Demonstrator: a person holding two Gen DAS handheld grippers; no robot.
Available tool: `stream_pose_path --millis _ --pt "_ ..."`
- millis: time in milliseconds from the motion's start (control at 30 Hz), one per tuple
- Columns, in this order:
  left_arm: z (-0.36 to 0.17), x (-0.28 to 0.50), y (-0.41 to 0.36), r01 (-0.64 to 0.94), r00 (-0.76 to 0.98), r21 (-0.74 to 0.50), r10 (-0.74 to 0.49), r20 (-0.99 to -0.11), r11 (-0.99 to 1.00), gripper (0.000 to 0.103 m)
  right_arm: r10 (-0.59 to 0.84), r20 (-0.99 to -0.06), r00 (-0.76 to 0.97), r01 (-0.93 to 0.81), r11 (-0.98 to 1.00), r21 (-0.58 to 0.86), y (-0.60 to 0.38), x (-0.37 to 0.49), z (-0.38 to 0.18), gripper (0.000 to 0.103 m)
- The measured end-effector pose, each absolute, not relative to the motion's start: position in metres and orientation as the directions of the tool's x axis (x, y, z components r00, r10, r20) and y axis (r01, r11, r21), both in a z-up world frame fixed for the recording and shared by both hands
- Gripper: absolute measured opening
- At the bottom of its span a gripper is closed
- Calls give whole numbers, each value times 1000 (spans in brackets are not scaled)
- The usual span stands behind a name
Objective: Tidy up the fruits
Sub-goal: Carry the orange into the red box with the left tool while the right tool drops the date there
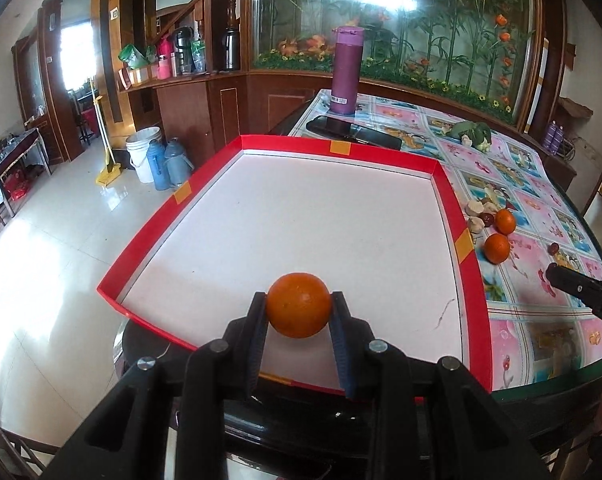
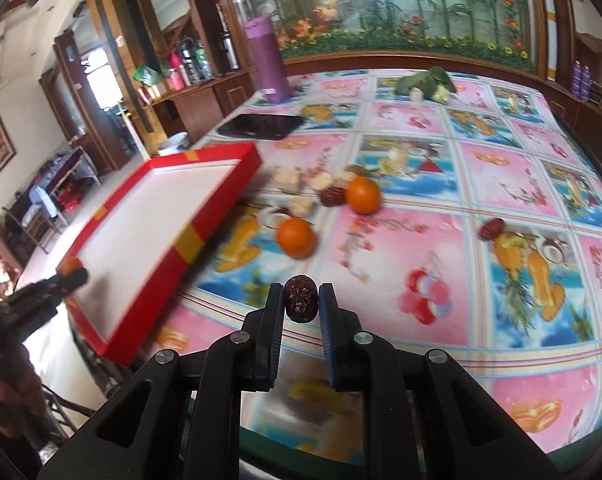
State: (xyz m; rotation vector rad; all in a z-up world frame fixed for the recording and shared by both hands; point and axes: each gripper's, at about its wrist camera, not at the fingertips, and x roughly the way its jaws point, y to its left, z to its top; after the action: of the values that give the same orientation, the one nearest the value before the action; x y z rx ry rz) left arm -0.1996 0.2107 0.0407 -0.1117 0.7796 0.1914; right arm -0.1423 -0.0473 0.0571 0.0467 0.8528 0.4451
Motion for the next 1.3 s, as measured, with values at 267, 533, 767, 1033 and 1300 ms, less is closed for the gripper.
stream_pose_path --millis 267,533,767,1033,1300 --pt "38 -203 225 -247 680 -41 143 -720 968 33 483 -685 545 -469 853 229 11 -144 71 16" --pt "36 -208 241 -283 664 -31 172 -728 959 34 532 -691 489 -565 797 213 60 -152 65 16" --pt "44 -218 252 -338 670 26 260 -695 941 66 506 -723 471 -582 794 176 77 -155 53 18" --pt "64 -236 262 -381 732 9 308 -607 924 78 531 -705 469 -557 798 231 65 -152 53 18" --pt "76 -222 239 -332 789 29 294 -540 943 91 516 -656 551 -456 844 281 15 -143 65 18"
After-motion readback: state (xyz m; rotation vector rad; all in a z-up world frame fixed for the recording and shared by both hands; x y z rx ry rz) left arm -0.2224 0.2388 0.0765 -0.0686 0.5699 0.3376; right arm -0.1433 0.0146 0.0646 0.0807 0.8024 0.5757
